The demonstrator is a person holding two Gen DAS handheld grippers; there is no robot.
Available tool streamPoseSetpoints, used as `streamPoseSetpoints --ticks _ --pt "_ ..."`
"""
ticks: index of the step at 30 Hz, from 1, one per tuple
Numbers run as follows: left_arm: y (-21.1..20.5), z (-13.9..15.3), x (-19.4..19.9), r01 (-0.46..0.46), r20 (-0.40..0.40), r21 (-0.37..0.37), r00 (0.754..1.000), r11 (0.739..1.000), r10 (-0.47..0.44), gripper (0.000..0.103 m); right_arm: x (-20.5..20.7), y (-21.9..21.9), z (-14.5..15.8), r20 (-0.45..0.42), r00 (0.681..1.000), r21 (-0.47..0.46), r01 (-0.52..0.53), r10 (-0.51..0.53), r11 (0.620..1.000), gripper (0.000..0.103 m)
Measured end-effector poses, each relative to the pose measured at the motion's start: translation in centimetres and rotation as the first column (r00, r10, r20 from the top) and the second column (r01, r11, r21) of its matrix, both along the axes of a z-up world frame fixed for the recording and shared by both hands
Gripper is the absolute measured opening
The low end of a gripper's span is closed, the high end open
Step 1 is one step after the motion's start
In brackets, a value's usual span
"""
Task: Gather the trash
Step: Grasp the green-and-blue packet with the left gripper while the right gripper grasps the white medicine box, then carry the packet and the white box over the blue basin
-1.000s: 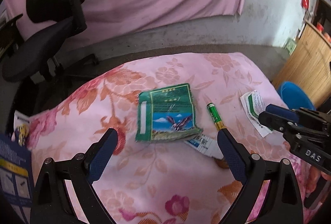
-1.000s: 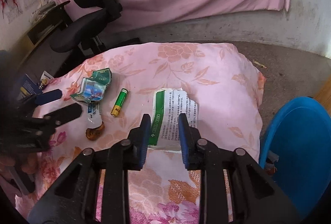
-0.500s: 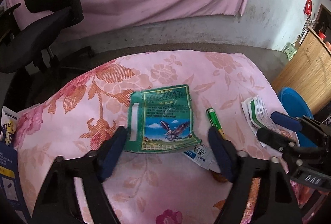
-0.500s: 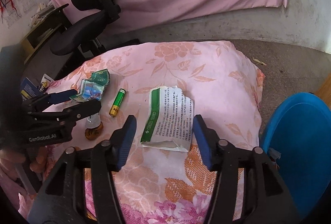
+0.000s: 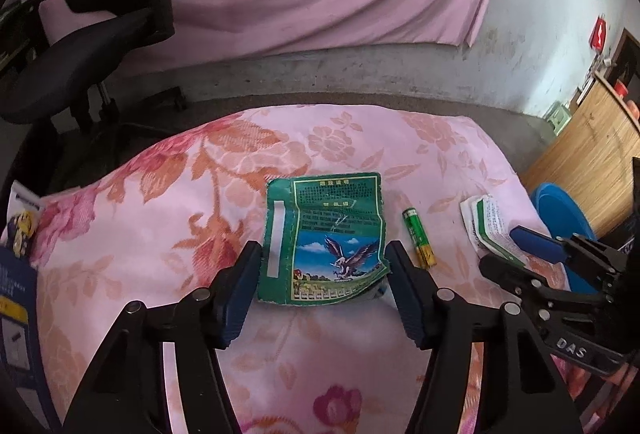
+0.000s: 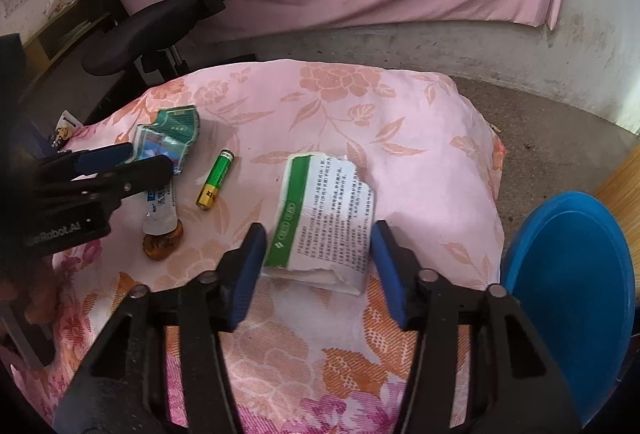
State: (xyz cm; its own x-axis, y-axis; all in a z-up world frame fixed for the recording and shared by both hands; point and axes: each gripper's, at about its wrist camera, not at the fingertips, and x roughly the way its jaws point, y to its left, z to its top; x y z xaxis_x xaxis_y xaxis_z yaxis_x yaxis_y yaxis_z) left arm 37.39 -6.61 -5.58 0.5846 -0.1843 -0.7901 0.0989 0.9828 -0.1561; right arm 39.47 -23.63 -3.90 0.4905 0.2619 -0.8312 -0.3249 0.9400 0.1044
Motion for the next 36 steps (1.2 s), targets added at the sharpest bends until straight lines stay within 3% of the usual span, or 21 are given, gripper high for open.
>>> streamPoseSetpoints --ticks 9,14,19,23,26,30,36 --pt "3.4 1.8 -4.9 -0.071 0.094 -0.164 0.992 0.984 0.087 0.056 -1.1 0.5 0.5 0.029 0.999 -0.014 -0.023 0.024 1.0 0.077" --pt "4.8 3.5 -7.5 -0.101 0.164 -0.207 0.977 0.973 0.136 0.056 -3.0 1.0 1.7 0.091 0.995 0.004 -0.048 0.047 0.999 0.077" --pt "4.9 5.5 -10.5 -0.126 0.287 -0.196 0.941 0.972 0.18 0.056 -4.7 1.1 2.8 0.164 0.985 0.014 -0.058 0.055 0.998 0.077" --pt "4.8 7.2 -12.9 -0.158 0.396 -0.2 0.889 0.967 0.228 0.056 -6.8 0.6 4.4 0.271 0.962 0.046 -0.049 0.034 0.998 0.077" --pt "4.5 8.5 -14.5 -0.159 0.458 -0.201 0.857 0.967 0.236 0.056 -8.8 0.1 6.0 0.382 0.924 0.075 -0.039 0.008 0.996 0.077" --pt "3.2 10.4 -16.0 -0.14 0.537 -0.184 0.815 0.973 0.219 0.056 -11.4 -1.0 8.2 0.523 0.851 0.151 -0.033 -0.051 0.988 0.077" --pt "0.4 13.5 -17.0 -0.066 0.638 -0.167 0.753 0.984 0.159 0.056 -14.6 -3.2 11.0 0.686 0.709 0.23 0.003 -0.165 0.973 0.077"
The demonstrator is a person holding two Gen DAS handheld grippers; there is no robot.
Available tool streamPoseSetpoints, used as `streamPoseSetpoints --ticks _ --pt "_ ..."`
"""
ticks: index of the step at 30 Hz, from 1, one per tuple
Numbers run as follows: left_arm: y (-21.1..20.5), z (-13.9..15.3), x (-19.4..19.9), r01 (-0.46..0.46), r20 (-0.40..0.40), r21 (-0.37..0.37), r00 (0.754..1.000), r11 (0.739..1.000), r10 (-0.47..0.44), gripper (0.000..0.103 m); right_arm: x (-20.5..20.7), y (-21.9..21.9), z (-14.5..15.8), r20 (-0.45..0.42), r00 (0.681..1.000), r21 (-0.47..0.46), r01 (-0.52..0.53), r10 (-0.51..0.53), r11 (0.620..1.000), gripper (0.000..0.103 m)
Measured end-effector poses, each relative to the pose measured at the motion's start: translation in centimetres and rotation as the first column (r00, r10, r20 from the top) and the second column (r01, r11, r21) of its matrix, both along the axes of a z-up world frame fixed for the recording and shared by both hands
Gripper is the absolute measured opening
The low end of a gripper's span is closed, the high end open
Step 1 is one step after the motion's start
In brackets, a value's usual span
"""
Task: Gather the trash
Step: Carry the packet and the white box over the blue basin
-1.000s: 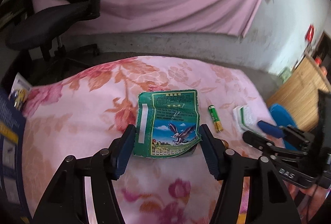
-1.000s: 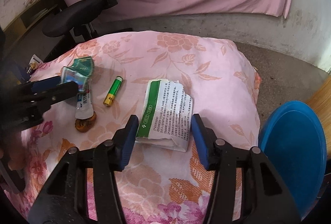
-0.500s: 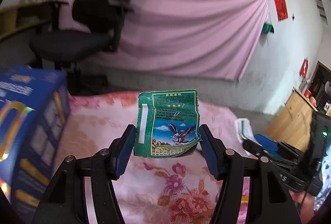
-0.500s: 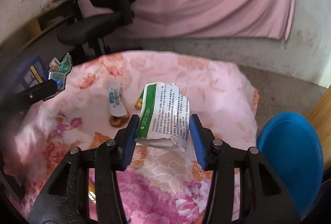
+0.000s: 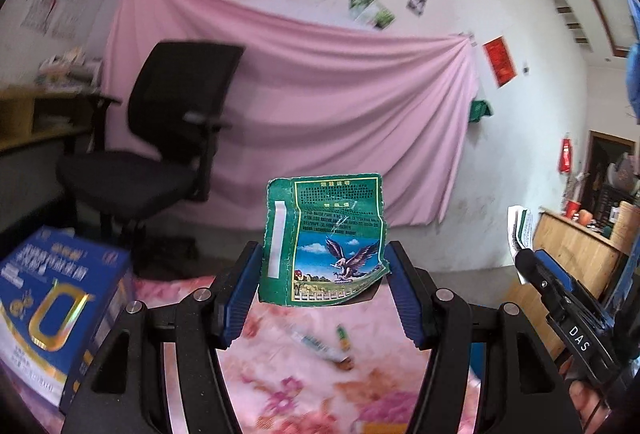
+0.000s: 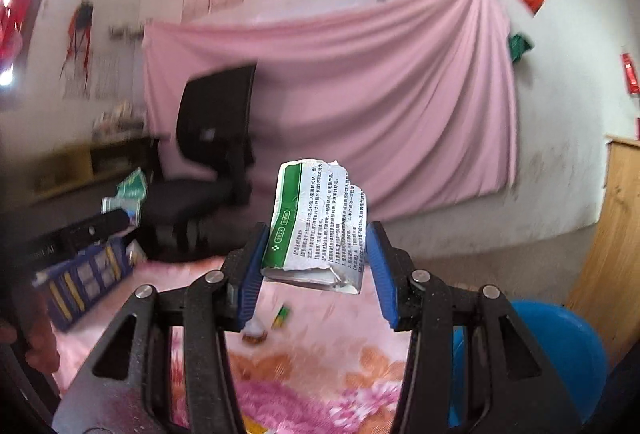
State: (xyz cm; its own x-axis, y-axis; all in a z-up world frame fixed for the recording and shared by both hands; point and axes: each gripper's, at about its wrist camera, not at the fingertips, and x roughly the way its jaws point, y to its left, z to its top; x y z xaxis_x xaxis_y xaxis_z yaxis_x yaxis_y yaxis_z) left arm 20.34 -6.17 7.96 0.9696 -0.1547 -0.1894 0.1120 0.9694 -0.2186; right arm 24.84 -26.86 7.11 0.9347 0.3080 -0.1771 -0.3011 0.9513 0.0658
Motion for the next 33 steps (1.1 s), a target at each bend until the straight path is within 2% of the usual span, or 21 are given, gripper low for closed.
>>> streamPoseSetpoints --ticks 4,8,15,21,26,30,33 --pt "-2.4 2.0 -0.5 0.045 0.073 0.033 0.996 0.998 -0.047 0.056 -1.3 -2.3 1.2 0.093 0.994 0.068 0.056 -0.062 0.996 0.077" --pt "-5.2 3.5 -0.5 0.098 0.121 0.083 0.987 0.992 -0.108 0.056 -2.1 -4.3 2.1 0.145 0.984 0.118 0.087 -0.104 0.989 0.077" --pt "-12.0 4.0 0.8 0.217 0.13 0.151 0.963 0.964 -0.237 0.056 -3.2 -8.4 3.1 0.169 0.961 0.173 0.19 -0.219 0.967 0.077" --pt "-16.8 3.3 2.1 0.298 0.116 0.166 0.941 0.94 -0.319 0.056 -3.7 -12.5 2.6 0.129 0.947 0.217 0.262 -0.294 0.94 0.077" --pt "-20.4 2.1 3.3 0.359 0.07 0.184 0.924 0.915 -0.377 0.056 -4.4 -15.6 1.8 0.097 0.936 0.205 0.313 -0.337 0.927 0.077" --pt "-22.9 0.9 4.5 0.408 0.002 0.187 0.91 0.894 -0.415 0.056 -3.9 -18.2 0.9 0.018 0.93 0.221 0.353 -0.366 0.909 0.077" --pt "-24.4 0.1 5.7 0.434 -0.06 0.196 0.901 0.88 -0.431 0.056 -2.8 -19.7 -0.1 -0.084 0.921 0.216 0.391 -0.381 0.895 0.077"
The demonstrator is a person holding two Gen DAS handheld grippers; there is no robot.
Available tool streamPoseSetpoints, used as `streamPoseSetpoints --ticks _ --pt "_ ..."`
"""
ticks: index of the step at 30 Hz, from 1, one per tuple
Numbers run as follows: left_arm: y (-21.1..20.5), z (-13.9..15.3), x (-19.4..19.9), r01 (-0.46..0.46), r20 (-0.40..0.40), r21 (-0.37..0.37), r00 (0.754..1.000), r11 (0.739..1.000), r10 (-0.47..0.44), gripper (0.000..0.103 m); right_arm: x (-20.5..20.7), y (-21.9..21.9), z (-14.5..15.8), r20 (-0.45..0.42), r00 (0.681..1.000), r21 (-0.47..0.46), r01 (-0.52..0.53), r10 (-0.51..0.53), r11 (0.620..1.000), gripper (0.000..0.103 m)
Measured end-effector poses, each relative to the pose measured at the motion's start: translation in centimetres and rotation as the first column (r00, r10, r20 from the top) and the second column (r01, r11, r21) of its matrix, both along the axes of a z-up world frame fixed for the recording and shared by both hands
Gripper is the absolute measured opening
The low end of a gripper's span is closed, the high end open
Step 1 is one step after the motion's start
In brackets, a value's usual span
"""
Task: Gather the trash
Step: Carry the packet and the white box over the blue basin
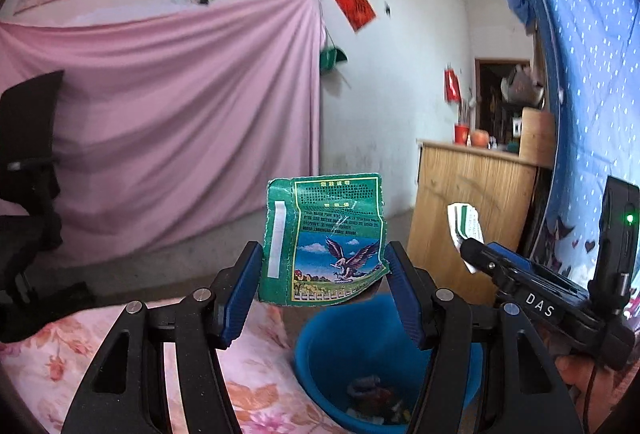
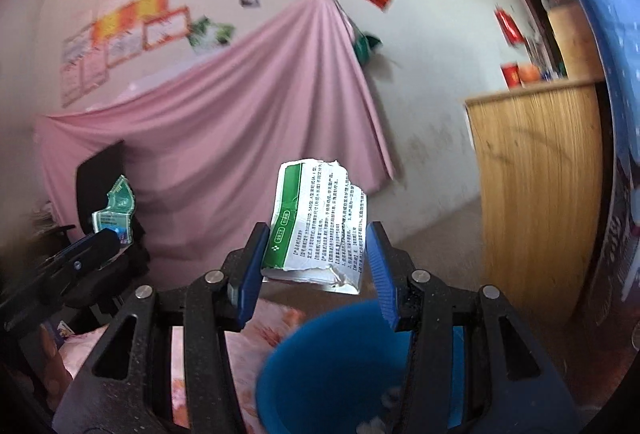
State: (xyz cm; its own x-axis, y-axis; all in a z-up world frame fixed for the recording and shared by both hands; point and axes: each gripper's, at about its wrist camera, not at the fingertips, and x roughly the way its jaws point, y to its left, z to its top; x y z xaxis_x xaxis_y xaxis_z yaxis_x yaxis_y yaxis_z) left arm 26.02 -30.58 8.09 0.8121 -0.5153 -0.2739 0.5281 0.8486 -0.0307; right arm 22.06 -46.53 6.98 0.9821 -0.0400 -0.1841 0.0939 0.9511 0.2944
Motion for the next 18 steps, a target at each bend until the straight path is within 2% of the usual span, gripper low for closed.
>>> streamPoseSetpoints --ticks 3,7,11,14,18 --pt "-1.5 -0.5 1.0 0.012 -0.046 0.037 0.999 0.999 -0.01 0.056 1.0 -0.8 -1.3 -0.086 0.996 0.023 0.007 -0.005 1.0 0.077" --pt "-3.1 -1.2 2.2 0.018 -0.098 0.103 0.995 0.994 -0.008 0.056 1.6 -1.4 -2.5 -0.149 0.989 0.052 0.016 -0.008 0.999 0.077" --pt "-4.3 -2.1 3.6 0.038 -0.179 0.133 0.984 0.99 -0.014 0.056 2.2 -2.2 -3.5 -0.201 0.979 0.067 0.03 -0.016 0.997 0.077" --pt "-5.0 -3.0 4.7 0.061 -0.253 0.139 0.967 0.988 -0.024 0.056 2.6 -2.5 -4.2 -0.235 0.972 0.082 0.038 -0.018 0.996 0.077" --pt "-5.6 -3.9 6.4 0.126 -0.355 0.135 0.932 0.983 -0.071 0.057 3.2 -3.1 -5.1 -0.286 0.958 0.098 0.043 -0.014 0.994 0.077"
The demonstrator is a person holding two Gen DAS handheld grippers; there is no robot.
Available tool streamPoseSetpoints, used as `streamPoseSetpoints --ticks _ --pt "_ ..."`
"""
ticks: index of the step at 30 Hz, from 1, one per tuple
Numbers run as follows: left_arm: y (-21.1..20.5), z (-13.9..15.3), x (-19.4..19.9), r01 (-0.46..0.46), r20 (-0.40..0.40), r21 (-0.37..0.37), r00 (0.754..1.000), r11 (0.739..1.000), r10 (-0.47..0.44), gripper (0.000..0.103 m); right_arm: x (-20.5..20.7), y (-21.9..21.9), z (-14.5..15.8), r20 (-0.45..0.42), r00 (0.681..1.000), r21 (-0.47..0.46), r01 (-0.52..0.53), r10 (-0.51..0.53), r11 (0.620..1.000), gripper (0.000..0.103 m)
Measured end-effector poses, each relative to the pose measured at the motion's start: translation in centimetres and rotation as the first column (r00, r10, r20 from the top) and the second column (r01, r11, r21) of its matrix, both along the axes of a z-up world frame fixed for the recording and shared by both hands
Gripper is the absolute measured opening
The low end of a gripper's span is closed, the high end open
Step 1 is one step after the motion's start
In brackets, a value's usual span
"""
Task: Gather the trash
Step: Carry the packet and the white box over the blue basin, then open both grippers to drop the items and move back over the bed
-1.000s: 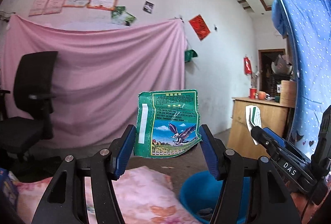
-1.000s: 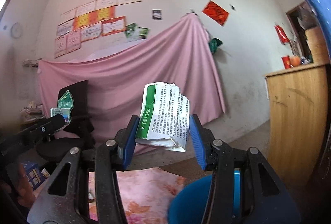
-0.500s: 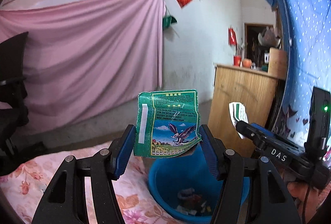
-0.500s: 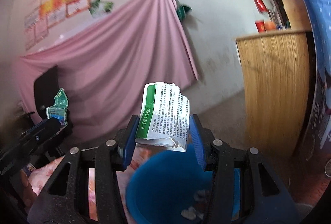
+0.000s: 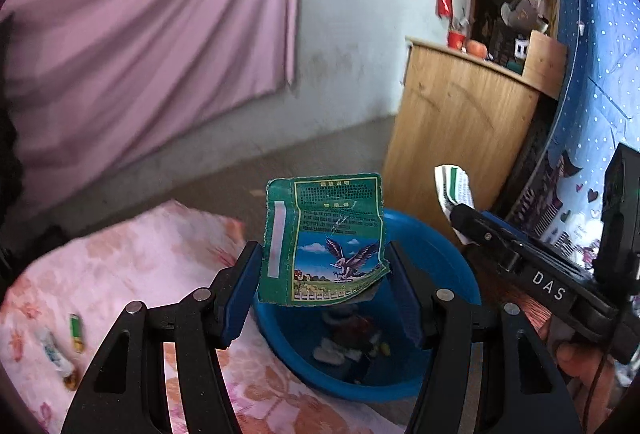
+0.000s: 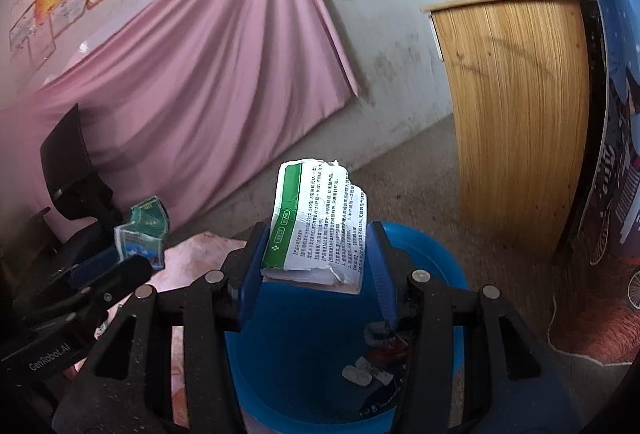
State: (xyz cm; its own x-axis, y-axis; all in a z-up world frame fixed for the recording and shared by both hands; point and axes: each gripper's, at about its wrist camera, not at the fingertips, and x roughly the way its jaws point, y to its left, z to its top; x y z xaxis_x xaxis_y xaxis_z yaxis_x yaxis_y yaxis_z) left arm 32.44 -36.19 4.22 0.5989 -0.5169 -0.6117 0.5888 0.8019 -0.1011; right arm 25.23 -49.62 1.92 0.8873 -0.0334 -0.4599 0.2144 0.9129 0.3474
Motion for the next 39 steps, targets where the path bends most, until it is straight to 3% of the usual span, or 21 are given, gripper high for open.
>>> streamPoseSetpoints --ticks 6,12,18,24,25,26,28,31,39 --pt "-0.5 0.0 2.1 0.008 -0.112 -0.027 0.994 1.0 -0.011 0.059 0.8 -0.9 -1.4 -0.051 0.999 0.052 -0.002 0.005 0.999 0.077" --pt "0.3 0.4 2.5 -0.005 -0.141 -0.045 0.99 0.999 -0.002 0.062 1.3 -1.0 -1.9 -0.073 0.997 0.058 0.001 0.003 0.998 0.079" --pt "1.3 0.4 2.1 -0.037 -0.119 -0.057 0.992 0.998 0.03 0.065 1.0 -0.9 -1.5 -0.056 0.998 0.051 0.026 -0.023 0.998 0.08" --pt "4.1 1.5 0.6 -0.106 -0.035 -0.119 0.994 0.987 0.103 0.065 0.8 -0.3 -0.9 -0.025 0.999 0.024 0.026 -0.025 0.999 0.086" --pt "4.6 1.8 0.3 -0.121 -0.017 -0.132 0.993 0.984 0.12 0.068 0.6 -0.1 -0.7 -0.009 1.0 0.016 0.028 -0.028 0.999 0.089" --pt "5.4 2.1 -0.1 -0.14 0.004 -0.147 0.99 0.979 0.142 0.08 0.5 0.0 -0.4 0.002 1.0 0.011 0.027 -0.027 1.0 0.093" --pt "7.1 2.6 -1.2 -0.18 0.056 -0.18 0.98 0.967 0.193 0.096 0.1 0.6 0.3 0.049 0.999 -0.017 0.024 -0.023 1.0 0.099" --pt "10.0 3.3 -2.9 -0.224 0.121 -0.235 0.959 0.946 0.257 0.099 -0.6 1.6 1.4 0.111 0.994 -0.048 0.016 -0.011 0.999 0.103" --pt "17.5 4.3 -7.6 -0.371 0.231 -0.291 0.867 0.882 0.441 0.101 -2.7 5.9 4.3 0.307 0.948 -0.125 -0.048 0.085 0.991 0.103"
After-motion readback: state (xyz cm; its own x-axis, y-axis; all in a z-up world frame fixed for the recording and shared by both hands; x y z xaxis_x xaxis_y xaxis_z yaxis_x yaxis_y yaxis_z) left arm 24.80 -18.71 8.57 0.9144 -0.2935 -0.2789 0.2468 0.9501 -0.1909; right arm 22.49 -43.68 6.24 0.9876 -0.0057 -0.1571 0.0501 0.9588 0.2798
